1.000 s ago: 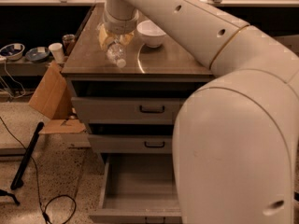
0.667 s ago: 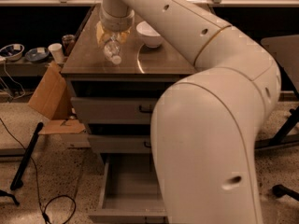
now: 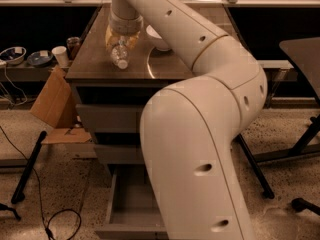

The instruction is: Pick water bottle from bottom drawer and place on counter

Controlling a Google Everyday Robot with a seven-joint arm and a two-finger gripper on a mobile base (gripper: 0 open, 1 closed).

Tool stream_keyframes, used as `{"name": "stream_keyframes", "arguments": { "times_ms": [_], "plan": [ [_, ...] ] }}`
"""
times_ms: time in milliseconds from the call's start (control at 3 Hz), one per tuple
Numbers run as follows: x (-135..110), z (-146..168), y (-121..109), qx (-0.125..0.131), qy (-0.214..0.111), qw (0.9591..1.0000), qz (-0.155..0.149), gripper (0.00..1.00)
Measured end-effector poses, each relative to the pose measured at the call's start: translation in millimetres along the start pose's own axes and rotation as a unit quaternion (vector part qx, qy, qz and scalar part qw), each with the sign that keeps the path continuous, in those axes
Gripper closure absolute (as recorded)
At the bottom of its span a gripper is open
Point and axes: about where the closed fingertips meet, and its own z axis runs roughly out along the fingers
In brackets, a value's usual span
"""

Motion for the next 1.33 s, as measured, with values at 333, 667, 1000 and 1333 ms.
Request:
{"name": "stream_keyframes", "arguments": {
  "times_ms": [333,667,1000,1333],
  "plan": [
    [-0.2,7.4,-3.5,0.001,0.010,0.9999,0.013,0.73],
    [-0.4,10.5,-5.1,0.001,0.016,0.9997,0.020,0.50],
    [-2.5,10.8,-5.7,0.000,0.018,0.9995,0.026,0.19],
    [-4.1,10.1,-5.6,-0.001,0.017,0.9994,0.029,0.00]
  ]
}}
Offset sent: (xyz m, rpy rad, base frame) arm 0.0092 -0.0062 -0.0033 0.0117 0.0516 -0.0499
